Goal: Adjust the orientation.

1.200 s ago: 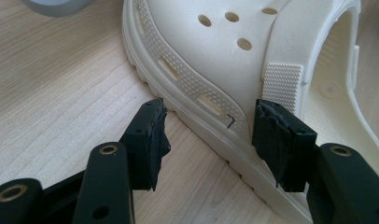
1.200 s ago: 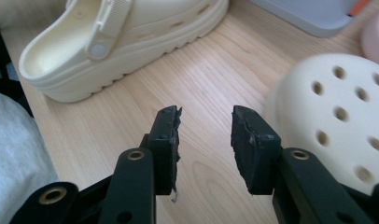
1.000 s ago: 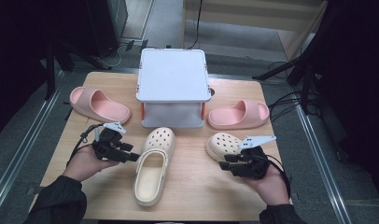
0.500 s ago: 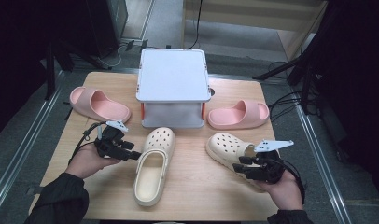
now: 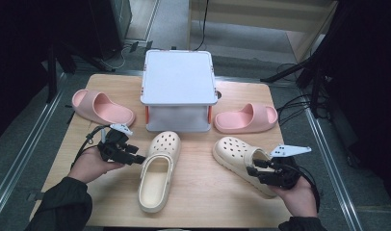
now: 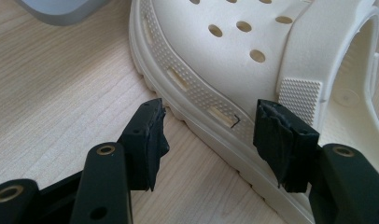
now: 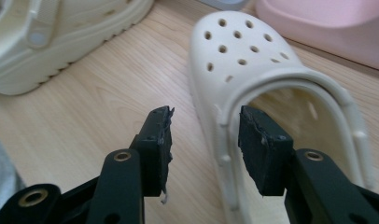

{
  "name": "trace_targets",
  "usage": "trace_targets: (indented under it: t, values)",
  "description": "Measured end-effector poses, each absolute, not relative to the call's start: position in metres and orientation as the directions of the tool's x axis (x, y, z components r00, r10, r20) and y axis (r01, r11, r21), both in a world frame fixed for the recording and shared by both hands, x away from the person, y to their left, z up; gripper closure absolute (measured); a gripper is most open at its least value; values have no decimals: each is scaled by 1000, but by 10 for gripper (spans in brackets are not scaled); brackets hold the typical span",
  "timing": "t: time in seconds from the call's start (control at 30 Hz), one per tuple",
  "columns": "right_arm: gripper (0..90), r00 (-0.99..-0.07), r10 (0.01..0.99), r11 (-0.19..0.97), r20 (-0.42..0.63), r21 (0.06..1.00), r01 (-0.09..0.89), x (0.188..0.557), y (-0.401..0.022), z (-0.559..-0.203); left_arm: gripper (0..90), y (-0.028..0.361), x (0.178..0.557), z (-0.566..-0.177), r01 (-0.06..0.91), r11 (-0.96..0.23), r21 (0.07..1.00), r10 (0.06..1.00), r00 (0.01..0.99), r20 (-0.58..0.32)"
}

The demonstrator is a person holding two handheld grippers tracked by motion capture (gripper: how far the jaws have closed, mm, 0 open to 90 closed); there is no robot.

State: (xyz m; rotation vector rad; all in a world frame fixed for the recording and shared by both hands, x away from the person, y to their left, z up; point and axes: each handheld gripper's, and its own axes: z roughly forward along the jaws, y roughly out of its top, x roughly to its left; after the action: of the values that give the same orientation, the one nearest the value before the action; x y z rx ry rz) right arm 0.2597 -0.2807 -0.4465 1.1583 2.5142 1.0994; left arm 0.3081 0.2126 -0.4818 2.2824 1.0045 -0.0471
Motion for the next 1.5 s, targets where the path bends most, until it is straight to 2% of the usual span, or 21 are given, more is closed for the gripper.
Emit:
trace_targets:
  t: [0.27, 0.37, 0.43, 0.47, 0.5, 0.8, 1.2, 1.5]
  values:
    - [557, -682, 722, 488, 119, 611, 623, 273, -277, -467, 424, 213, 308, -481, 674, -504, 540, 653, 706, -272]
    - [659, -697, 709, 520, 109, 586, 621, 279, -270, -474, 422, 213, 308, -482, 676, -500, 542, 655, 704, -273]
    - [692, -697, 708, 516, 115, 590, 621, 280, -268, -475, 422, 213, 308, -481, 676, -500, 542, 655, 704, -274]
    - [755, -690, 716, 513, 105, 590, 623, 282, -267, -473, 422, 213, 308, -481, 675, -499, 543, 655, 704, -273]
    - [765, -687, 719, 508, 109, 591, 626, 282, -267, -473, 423, 213, 308, -481, 675, -500, 543, 656, 704, -272]
    - [772, -650, 752, 462, 110, 615, 638, 282, -259, -457, 423, 214, 307, -481, 672, -498, 547, 656, 705, -270]
    - [772, -695, 714, 490, 84, 650, 581, 286, -202, -446, 425, 214, 307, -481, 668, -500, 551, 654, 708, -266]
    - [771, -697, 714, 506, 71, 635, 584, 296, -167, -453, 425, 214, 306, -481, 665, -504, 551, 650, 712, -265]
